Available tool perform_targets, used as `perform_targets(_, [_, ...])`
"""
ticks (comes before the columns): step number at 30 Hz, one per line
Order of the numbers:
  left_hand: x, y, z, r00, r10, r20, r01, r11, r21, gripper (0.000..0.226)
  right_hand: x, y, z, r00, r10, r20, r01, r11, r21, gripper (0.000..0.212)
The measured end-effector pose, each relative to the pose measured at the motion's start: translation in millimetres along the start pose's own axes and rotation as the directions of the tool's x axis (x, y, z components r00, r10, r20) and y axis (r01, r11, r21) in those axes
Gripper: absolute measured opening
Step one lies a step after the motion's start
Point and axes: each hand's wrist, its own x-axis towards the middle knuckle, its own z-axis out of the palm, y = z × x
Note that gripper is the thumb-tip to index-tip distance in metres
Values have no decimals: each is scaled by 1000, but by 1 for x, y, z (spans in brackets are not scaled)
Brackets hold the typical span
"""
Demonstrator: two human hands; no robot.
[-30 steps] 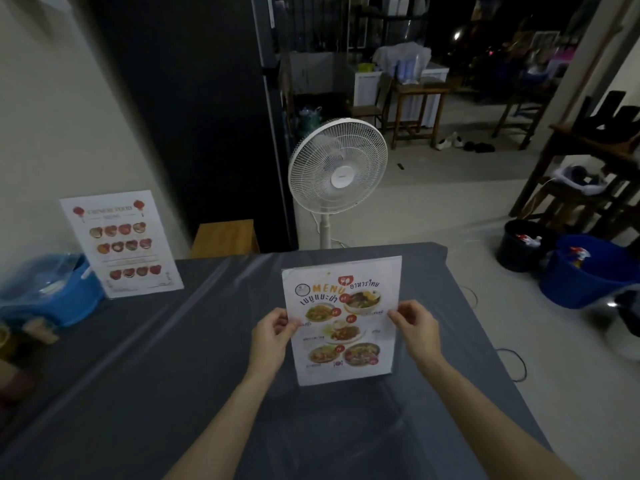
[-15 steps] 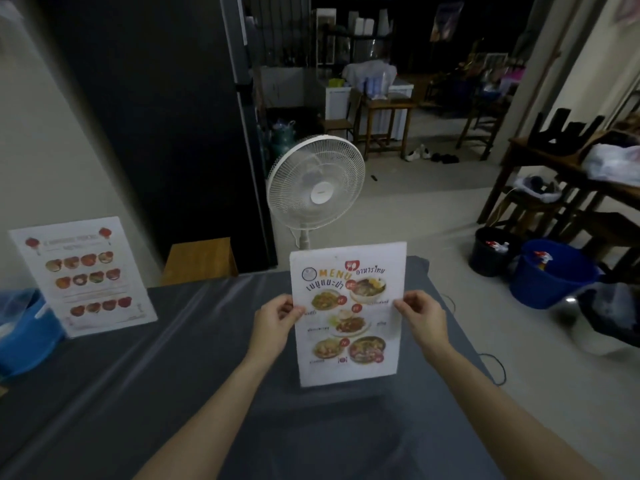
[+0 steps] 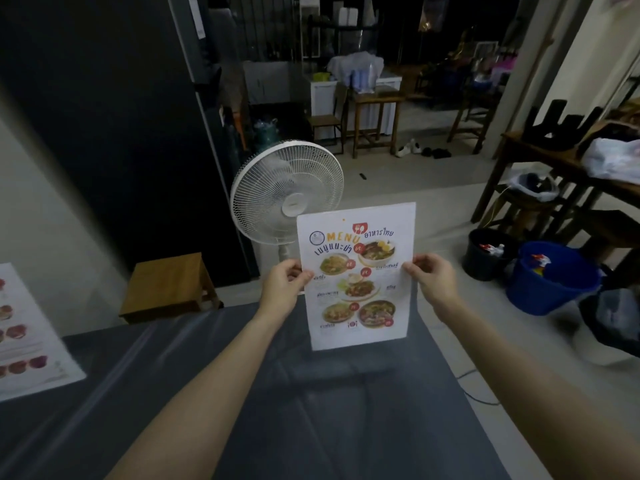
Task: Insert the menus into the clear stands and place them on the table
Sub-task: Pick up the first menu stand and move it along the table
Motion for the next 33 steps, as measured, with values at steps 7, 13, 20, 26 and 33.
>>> perform_targets(7, [59,-22,45,999,-38,26,38,999,26,8,60,30,3,999,51,10,-51,998,27,13])
perform_targets(13, [79,-37,67,999,-45,19,45,999,18,6,84,49,12,998,69,-3,-69,997,21,13])
perform_targets(20, [81,-41,80,999,-37,36,37,999,-1,4,89,62,15,995,92,-28,-91,995,28,15])
perform_targets(26, [86,-45,82,999,-36,39,36,999,21,6,95,68,17,996,83,-18,-83,996,24,10])
perform_targets(33, [86,-47,78,996,-59,66,59,998,-10,8,94,68,18,992,126,-11,-126,991,43,23])
